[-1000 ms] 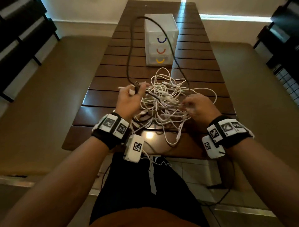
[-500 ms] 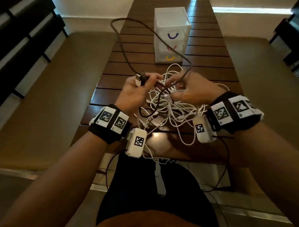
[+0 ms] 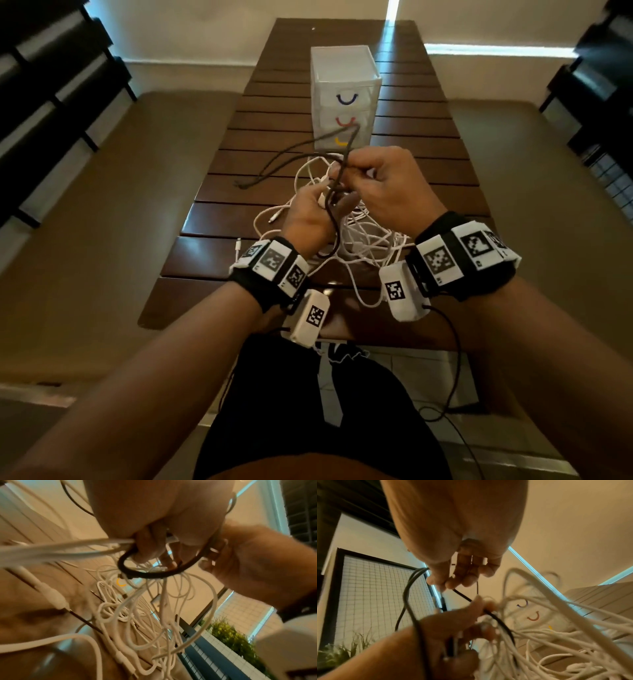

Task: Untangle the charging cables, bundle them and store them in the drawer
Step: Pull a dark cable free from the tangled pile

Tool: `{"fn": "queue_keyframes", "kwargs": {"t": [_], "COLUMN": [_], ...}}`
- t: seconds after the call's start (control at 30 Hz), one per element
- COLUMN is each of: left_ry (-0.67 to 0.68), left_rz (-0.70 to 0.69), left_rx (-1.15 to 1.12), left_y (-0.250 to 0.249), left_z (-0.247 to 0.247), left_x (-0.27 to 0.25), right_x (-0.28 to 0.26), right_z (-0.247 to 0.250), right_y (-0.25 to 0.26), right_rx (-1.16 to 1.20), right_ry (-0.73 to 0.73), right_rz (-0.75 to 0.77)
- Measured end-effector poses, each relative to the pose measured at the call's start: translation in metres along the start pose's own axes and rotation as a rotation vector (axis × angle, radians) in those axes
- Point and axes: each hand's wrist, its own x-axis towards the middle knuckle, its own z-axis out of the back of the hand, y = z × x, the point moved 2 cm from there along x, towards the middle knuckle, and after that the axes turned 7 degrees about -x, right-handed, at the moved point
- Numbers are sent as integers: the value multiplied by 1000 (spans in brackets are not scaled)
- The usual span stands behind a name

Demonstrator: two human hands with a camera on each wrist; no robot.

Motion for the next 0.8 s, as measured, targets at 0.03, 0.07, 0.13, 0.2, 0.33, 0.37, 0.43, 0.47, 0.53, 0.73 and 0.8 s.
{"fn": "queue_keyframes", "kwargs": {"t": [0.03,0.07,0.13,0.2,0.33,0.37,0.43,0.47,0.53,0.73,0.8], "left_ry": [2,2,2,53,62,53,35,33,-15,-106,-46], "left_rz": [-2,-11,-32,-54,-3,0,1,9,85,182,188], "left_rx": [33,56,102,131,73,39,-4,-32,-130,-101,-53], "left_y": [-1,-3,-4,-5,-11,-14,-19,-23,-31,-45,-49], "left_z": [-4,-6,-6,-5,2,4,10,13,25,67,68], "left_x": [0,1,0,0,3,3,3,2,0,-1,-3], "right_x": [-1,-2,-6,-12,-24,-27,-32,-35,-40,-44,-37], "right_z": [2,4,7,9,7,4,-3,-4,-5,15,18], "right_y": [4,7,9,2,-33,-42,-62,-75,-98,-120,-105], "right_rx": [41,77,140,126,-97,-112,-154,-161,-115,-242,-347], "right_ry": [-29,-50,-64,-42,274,372,394,356,302,105,69], "right_rz": [18,35,49,-18,-222,-226,-263,-305,-452,-654,-586]}}
